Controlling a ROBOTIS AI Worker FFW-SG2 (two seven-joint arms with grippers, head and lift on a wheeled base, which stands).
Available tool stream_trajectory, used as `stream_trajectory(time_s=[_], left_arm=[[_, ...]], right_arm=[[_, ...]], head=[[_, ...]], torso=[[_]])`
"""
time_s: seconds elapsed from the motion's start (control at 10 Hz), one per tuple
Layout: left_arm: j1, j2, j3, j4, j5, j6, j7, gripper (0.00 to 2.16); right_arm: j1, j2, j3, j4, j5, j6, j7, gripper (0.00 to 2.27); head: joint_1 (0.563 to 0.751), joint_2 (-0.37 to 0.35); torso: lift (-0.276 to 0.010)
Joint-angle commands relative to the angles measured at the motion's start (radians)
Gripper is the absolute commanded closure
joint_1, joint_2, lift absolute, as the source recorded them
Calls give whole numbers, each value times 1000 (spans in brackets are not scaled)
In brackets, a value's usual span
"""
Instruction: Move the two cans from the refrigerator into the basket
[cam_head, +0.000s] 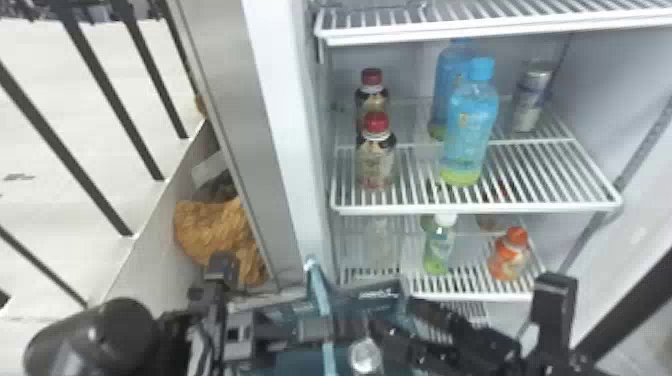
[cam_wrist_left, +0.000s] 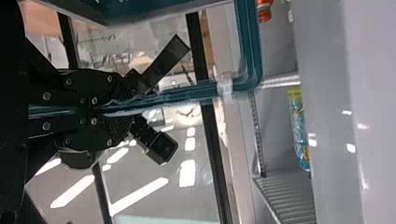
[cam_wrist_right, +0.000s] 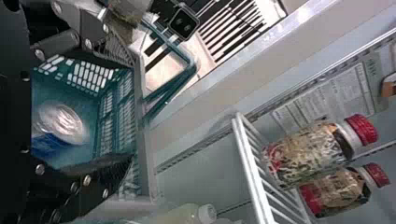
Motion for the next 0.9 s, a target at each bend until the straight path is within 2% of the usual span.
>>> stream_trajectory(time_s=[0.0,0.1,0.3,0.5,0.8], left_arm=[[0,0,0,-1,1,1,2,1190],[0,0,0,-1,1,1,2,1190],[7,-1,4,-1,3,1,2,1190],[9,-1,4,-1,3,1,2,1190],[9,-1,2,4,5,1,4,1190]], right_arm=[[11,3,-10,4,-23,-70,-1,160],[33,12,-38,-30,-14,-148,-18,157],[109,18,-86,-146,0,-268,-119,157],[155,34,-126,-192,-4,-371,-204,156],[146,38,-160,-187,18,-472,-293,150]], head=[[695,113],[695,109],[695,66],[695,-14],[695,-95]], torso=[[-25],[-25],[-25],[-25],[-25]])
